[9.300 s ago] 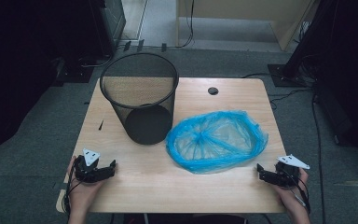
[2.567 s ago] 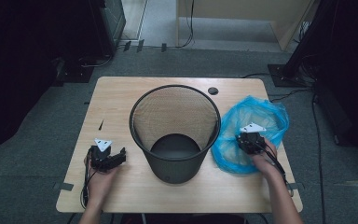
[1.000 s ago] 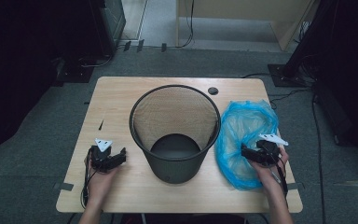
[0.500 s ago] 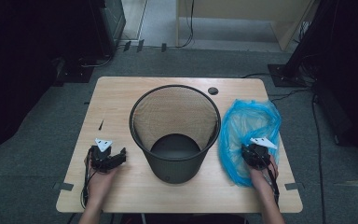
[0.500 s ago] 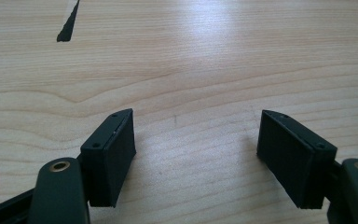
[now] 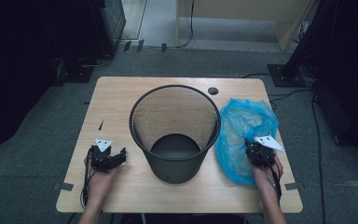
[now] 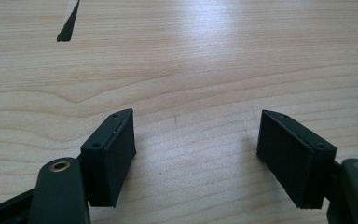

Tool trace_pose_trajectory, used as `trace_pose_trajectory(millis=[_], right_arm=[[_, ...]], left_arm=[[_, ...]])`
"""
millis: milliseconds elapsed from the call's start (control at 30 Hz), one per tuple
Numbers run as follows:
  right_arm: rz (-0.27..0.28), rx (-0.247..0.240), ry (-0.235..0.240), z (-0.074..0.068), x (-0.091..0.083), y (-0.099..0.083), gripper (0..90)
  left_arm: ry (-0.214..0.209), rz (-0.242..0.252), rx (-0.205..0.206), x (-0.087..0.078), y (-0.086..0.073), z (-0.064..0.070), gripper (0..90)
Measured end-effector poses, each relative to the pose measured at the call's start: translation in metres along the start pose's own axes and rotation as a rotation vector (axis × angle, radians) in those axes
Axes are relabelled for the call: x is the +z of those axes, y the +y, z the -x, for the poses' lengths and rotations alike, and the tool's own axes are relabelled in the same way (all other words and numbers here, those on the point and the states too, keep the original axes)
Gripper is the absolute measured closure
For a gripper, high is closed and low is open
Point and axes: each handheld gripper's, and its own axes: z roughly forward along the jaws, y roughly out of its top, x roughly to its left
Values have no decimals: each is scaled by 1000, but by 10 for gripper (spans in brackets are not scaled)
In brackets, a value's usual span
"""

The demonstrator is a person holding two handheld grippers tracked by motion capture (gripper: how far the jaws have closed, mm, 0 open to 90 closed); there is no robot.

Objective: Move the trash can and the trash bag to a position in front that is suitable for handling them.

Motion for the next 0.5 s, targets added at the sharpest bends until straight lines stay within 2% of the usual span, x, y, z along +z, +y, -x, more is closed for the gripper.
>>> trace_pose_trajectory(millis=[133,400,500], right_arm=[[52,-25,0,-1,-13,12,834],[166,-27,18,-6,-47,43,832],[207,-43,24,-10,-59,56,832]], left_arm=[[1,0,1,0,0,0,283],[1,-1,1,0,0,0,283],[1,-1,1,0,0,0,283]])
